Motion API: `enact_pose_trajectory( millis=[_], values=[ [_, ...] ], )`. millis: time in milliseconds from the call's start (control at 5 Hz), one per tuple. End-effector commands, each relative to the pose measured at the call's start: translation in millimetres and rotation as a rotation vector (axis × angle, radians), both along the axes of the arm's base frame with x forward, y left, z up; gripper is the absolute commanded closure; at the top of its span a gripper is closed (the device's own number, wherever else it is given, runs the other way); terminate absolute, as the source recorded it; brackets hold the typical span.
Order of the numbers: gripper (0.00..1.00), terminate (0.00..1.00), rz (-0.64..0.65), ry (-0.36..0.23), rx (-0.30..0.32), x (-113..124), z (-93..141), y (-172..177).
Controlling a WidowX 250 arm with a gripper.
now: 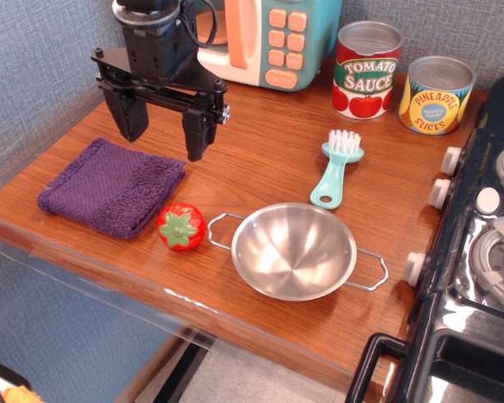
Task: Slide the purple rag backwards towards the microwave.
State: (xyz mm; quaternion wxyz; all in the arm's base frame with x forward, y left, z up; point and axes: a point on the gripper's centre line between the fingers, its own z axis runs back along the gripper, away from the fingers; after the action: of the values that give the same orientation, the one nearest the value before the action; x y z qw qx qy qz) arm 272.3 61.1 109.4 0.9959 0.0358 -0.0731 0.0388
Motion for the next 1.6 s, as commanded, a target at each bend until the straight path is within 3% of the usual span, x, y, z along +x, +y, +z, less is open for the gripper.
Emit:
enact_pose_trajectory(
  millis=[0,400,600,1000,1400],
  values=[
    [0.0,0.0,0.0,0.0,0.0,0.0,0.0,0.0],
    [0.0,0.0,0.066,-0.002,-0.027,-5.4,-2.0,23.2],
    [0.0,0.0,0.096,-0.018,-0.002,-9.1,-5.5,59.1],
    [0.0,0.0,0.082,0.052,0.036,-4.7,-41.0,108.7],
    [0.0,0.0,0.027,0.092,-0.041,-11.2,-72.7,103.2]
  ],
)
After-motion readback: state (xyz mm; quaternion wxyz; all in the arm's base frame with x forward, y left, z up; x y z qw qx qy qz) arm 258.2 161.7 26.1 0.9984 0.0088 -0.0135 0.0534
